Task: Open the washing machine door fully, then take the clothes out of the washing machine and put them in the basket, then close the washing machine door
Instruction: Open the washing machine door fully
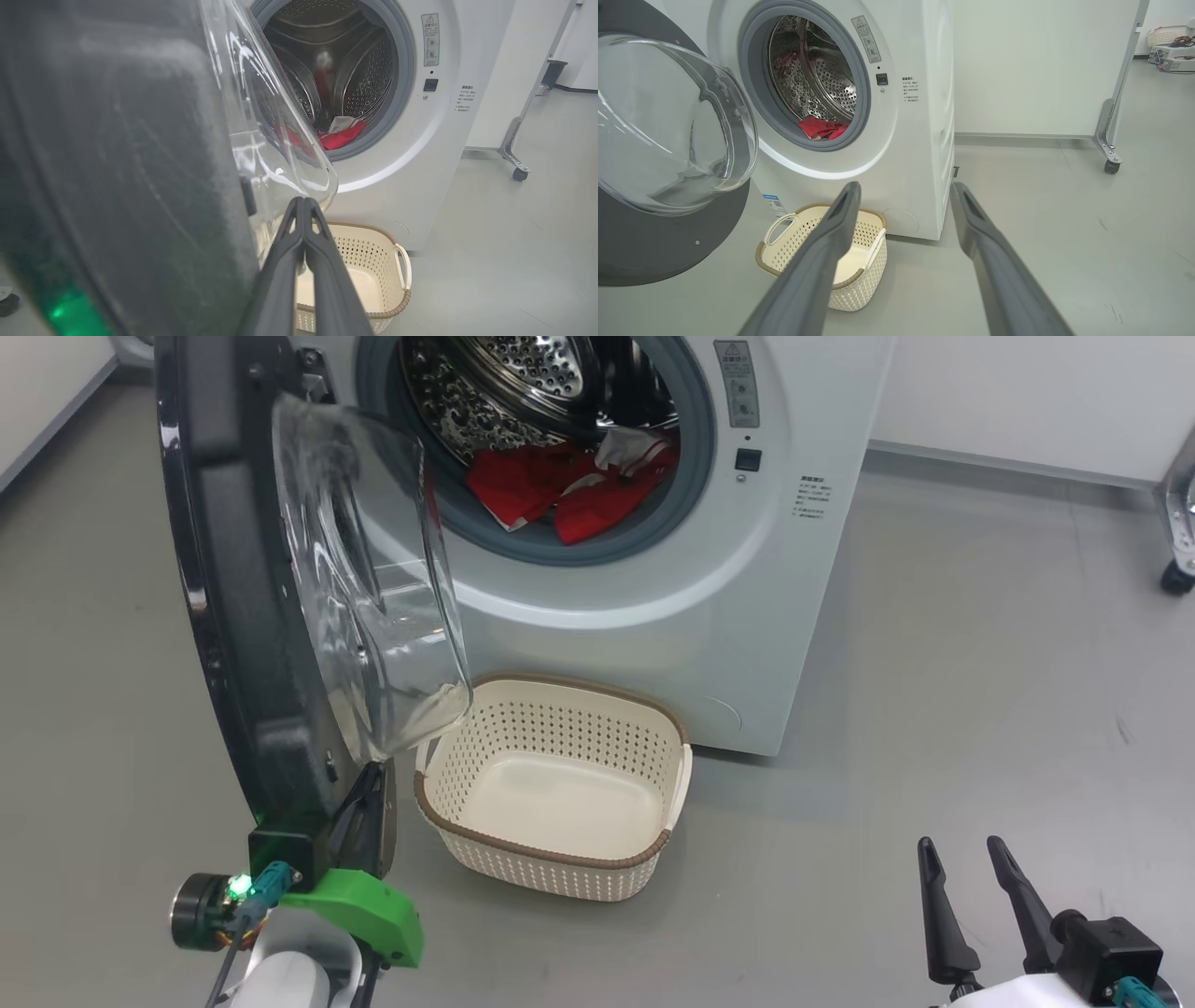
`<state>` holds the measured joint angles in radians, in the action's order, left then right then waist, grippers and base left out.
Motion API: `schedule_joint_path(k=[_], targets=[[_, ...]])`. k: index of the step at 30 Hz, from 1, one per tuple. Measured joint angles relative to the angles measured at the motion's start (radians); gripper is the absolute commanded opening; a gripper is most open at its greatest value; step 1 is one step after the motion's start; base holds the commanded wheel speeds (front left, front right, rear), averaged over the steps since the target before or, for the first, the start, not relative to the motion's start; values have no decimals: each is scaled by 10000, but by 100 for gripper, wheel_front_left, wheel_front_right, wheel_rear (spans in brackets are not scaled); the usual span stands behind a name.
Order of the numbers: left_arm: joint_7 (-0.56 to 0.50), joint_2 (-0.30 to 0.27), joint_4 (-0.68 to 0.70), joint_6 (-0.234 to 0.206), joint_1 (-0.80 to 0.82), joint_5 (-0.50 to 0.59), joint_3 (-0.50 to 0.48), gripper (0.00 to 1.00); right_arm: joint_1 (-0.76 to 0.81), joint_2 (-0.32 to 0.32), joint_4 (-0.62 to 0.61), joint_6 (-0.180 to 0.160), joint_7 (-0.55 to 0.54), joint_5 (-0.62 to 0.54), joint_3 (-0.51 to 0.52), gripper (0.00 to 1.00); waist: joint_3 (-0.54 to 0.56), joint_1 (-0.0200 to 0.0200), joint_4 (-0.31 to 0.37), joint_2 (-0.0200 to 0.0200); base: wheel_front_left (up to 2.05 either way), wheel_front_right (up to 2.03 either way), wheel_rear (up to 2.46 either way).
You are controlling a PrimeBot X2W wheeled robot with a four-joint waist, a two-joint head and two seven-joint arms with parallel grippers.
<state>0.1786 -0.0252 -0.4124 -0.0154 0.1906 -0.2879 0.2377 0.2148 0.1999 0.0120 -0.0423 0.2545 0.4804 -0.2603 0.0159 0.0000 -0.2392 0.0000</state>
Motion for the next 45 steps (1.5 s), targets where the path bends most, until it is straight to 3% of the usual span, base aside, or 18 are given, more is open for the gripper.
schedule_joint_path(k=[13, 45], targets=[[291, -203, 17, -311, -1, -426, -802, 0, -3, 27, -6, 102, 0, -167, -222, 100, -255, 0, -792, 0, 0, 0, 0], [616, -1279, 150, -725, 581, -1875, -4092, 0, -556, 907, -851, 88, -585, -702, -94, 100, -2637, 0, -901, 0, 0, 0, 0]])
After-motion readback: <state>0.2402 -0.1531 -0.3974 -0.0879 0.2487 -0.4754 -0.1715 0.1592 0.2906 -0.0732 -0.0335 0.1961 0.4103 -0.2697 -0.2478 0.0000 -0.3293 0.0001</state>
